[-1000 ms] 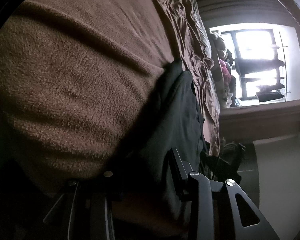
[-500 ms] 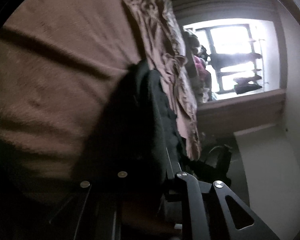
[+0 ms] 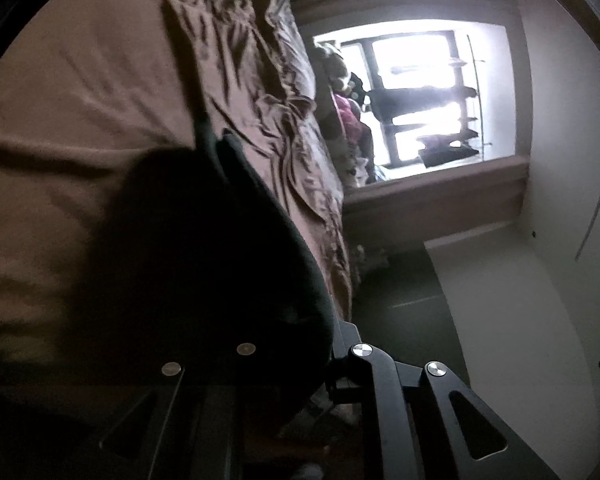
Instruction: Fold small clothes
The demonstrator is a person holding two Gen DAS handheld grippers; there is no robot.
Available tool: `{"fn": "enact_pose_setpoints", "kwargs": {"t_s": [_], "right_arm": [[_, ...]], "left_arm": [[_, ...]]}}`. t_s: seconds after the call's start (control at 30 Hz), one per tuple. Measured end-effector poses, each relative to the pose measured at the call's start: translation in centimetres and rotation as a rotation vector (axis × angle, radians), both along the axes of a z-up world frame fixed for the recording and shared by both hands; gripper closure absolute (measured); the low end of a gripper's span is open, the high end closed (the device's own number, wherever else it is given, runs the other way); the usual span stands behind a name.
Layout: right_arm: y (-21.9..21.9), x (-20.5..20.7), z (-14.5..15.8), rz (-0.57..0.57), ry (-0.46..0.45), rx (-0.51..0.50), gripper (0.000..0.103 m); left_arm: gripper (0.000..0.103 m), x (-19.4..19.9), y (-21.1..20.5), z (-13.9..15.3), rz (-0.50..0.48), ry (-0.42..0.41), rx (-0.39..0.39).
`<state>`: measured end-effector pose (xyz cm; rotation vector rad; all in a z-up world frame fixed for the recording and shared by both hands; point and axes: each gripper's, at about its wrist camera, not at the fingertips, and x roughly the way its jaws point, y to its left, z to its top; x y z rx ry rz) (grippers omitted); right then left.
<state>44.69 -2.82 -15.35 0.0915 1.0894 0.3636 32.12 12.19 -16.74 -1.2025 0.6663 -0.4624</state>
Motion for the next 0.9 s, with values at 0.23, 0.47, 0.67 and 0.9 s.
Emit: {"fn": "enact_pose_setpoints", "kwargs": {"t_s": [0.23, 0.47, 0.67, 0.9], "right_arm": [[-1.6, -3.0, -0.3, -0.037, -0.033, 0.045, 0.091], [-1.7, -5.3, -0.7, -0.043, -0.04, 0.091, 0.091], [-4.5, -6.4, -0.5, -0.068, -0.015, 0.176, 0.091], [-9.0, -8.2, 2.5, -0.136, -0.101, 0.16, 0.088]], "left_arm": [[0.088, 1.8, -2.1, 3.0, -0.065, -0.053, 0.026], [0.088, 3.5, -5.2, 6.1, -0.15, -0.103, 0.056], [0.088, 5.2, -8.4, 8.3, -0.218, -0.141, 0.086], [0.088, 6.5, -12.7, 10.3, -0.302, -0.172, 0.118]]}}
